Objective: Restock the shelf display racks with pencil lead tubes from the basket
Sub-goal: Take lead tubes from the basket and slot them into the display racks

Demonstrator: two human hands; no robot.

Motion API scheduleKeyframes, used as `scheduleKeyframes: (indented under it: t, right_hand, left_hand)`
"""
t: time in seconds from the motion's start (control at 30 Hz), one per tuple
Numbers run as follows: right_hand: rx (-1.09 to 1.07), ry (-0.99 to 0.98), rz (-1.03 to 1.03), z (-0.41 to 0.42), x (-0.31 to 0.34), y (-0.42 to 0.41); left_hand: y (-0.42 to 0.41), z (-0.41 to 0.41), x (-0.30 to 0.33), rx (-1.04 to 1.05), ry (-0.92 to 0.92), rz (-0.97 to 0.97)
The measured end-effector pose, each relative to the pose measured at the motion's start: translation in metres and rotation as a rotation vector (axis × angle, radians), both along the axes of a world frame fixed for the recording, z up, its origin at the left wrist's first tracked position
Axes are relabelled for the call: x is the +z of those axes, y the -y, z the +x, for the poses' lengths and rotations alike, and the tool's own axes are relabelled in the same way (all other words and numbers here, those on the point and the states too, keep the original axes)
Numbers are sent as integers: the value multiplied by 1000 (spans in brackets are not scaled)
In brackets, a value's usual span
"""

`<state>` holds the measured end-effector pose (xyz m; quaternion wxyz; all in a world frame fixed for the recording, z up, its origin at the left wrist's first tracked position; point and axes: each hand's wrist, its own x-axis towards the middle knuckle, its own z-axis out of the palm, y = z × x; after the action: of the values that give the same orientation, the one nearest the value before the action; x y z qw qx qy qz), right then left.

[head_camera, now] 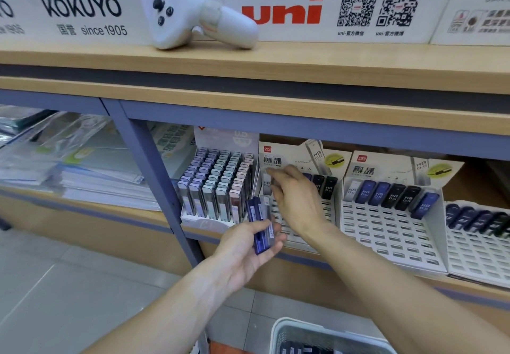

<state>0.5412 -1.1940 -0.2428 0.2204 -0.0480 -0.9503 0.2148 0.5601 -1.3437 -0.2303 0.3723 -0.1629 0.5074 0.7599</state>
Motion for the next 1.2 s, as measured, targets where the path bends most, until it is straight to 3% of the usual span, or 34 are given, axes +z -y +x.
scheduleKeyframes:
  t: [0.1, 0.23, 0.37, 0.47, 0.9, 1.07, 1.2]
  right_hand:
    - [-43, -50, -218, 3, 8, -5]
    - [-8, 234, -675, 14, 15, -13]
    - [46, 313, -956, 27, 11, -16]
    - [71, 326, -1058, 34, 18, -23]
    - [36, 250, -1077, 40, 22, -29]
    - [-139, -36, -851, 30, 20, -31]
    - [-109, -228, -592, 24, 16, -26]
  left_hand:
    - [1, -1, -1, 0, -27, 9]
    - [0, -1, -2, -7, -49, 10]
    - [-5, 4, -3, -27, -54, -8]
    - [-7, 6, -2, -30, -40, -3]
    - [-12, 6, -1, -17, -29, -27]
    - [-11, 1, -8, 49, -20, -109]
    - [-10, 1, -3, 30, 8, -57]
